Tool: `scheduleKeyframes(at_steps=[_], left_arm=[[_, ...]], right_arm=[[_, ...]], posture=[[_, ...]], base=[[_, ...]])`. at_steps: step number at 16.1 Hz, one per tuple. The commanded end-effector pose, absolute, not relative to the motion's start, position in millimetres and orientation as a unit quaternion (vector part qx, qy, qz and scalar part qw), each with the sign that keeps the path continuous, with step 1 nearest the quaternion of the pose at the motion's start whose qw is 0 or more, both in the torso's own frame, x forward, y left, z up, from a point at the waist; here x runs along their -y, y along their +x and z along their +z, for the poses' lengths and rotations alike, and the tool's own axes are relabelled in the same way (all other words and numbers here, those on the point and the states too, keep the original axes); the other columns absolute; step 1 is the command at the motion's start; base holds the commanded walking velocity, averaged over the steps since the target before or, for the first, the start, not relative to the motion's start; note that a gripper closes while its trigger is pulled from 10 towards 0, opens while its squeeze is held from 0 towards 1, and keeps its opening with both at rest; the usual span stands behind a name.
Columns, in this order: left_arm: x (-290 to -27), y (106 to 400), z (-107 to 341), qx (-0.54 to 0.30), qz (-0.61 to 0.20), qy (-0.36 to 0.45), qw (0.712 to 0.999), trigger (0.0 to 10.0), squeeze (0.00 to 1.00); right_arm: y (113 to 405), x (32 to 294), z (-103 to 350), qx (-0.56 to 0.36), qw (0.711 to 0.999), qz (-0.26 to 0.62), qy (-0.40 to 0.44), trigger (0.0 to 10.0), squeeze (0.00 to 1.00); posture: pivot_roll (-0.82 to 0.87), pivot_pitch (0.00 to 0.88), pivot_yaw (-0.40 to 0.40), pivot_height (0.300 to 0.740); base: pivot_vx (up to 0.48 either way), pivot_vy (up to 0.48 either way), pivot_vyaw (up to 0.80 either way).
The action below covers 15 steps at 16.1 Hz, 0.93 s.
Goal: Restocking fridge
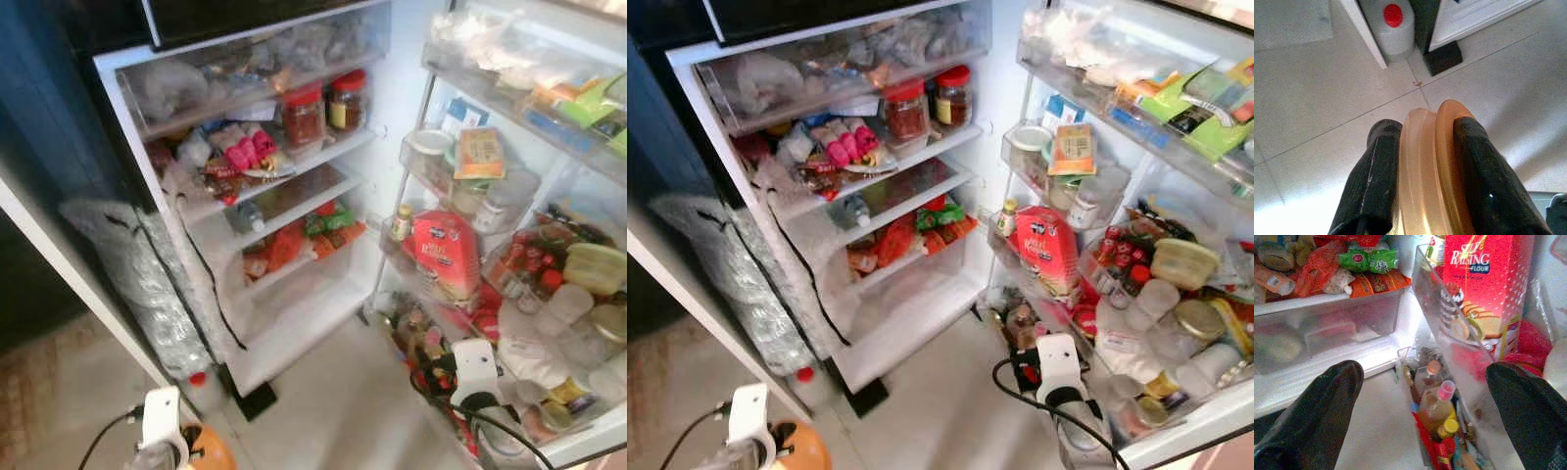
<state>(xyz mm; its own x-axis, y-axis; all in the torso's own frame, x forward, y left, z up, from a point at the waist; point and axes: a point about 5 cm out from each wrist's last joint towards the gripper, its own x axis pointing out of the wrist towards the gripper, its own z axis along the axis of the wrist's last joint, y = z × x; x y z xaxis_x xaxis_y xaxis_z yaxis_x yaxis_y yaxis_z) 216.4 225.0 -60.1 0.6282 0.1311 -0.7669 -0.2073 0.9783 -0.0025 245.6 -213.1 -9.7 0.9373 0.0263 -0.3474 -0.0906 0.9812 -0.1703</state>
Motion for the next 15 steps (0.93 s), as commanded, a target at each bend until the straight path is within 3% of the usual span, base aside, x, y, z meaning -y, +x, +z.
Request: scheduleKeyframes(at_steps=[1, 10, 12, 15], left_arm=[[-228.8, 208.2, -64.3, -0.435, 0.102, -0.045, 0.894, 10.0, 0.00], [-227.6, 208.9, -64.0, -0.430, 0.096, -0.050, 0.897, 10.0, 0.00], [-227.3, 209.0, -63.9, -0.429, 0.095, -0.050, 0.897, 10.0, 0.00], [-227.1, 209.3, -63.9, -0.429, 0.095, -0.051, 0.897, 10.0, 0.00]], right_arm=[[243.9, 210.1, -12.2, -0.180, 0.979, 0.035, -0.085, 10.0, 0.00], [240.1, 207.9, -16.8, -0.192, 0.975, 0.048, -0.097, 10.0, 0.00], [239.8, 208.0, -17.2, -0.193, 0.975, 0.048, -0.095, 10.0, 0.00], [238.6, 207.4, -18.6, -0.197, 0.975, 0.050, -0.090, 10.0, 0.00]], posture=[[-0.22, 0.041, -0.008, 0.740], [-0.22, 0.046, -0.009, 0.740], [-0.21, 0.046, -0.010, 0.740], [-0.22, 0.047, -0.010, 0.740]], base=[[0.000, 0.000, 0.00], [0.000, 0.000, 0.06], [0.000, -0.244, 0.80], [0.000, -0.250, 0.00]])
